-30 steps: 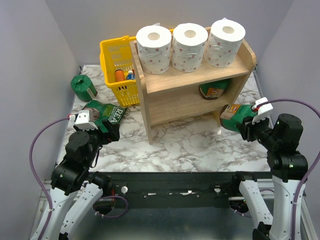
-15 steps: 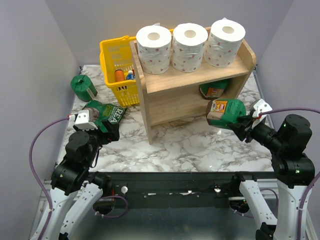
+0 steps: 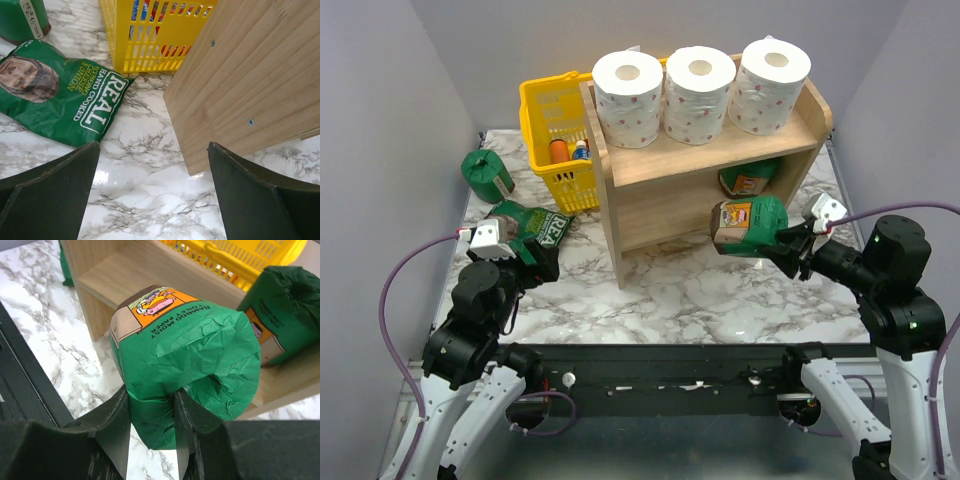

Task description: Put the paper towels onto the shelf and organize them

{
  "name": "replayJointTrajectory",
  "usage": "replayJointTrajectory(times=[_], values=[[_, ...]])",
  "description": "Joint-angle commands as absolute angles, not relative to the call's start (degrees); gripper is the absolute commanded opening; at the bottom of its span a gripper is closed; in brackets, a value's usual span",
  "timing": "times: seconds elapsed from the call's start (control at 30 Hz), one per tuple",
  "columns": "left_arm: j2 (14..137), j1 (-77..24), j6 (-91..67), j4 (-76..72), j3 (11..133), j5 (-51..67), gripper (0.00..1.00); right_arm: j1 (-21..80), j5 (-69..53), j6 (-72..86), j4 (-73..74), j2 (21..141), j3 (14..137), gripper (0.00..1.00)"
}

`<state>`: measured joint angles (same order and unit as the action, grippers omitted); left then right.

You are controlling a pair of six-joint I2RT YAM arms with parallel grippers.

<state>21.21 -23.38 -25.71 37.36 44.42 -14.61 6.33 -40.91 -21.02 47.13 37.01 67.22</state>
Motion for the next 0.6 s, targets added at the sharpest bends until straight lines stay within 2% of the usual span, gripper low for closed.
replayJointTrajectory(times=[0.0,0.1,0.33,0.47,0.57], values=[[21.2,-23.5,-25.5,36.8,44.1,-16.4,0.99,11.2,-38.3,-20.7,42.0,39.0,70.1,0.26],[21.1,-23.5,-25.5,36.7,44.1,-16.3,0.99,17.0,-34.4,-20.6,41.3,40.3,70.7,0.26],[20.4,-23.5,-25.4,36.8,44.1,-16.5,0.99,33.2,-16.1,-22.8,42.2,46.8,75.0,0.26],[20.1,-23.5,-25.5,37.2,44.1,-17.0,0.99,45.0,-5.4,-28.2,40.4,51.2,76.6,0.24],[19.9,-23.5,-25.6,37.2,44.0,-17.1,0.99,48.9,-1.0,-33.2,39.3,52.9,78.0,0.25]])
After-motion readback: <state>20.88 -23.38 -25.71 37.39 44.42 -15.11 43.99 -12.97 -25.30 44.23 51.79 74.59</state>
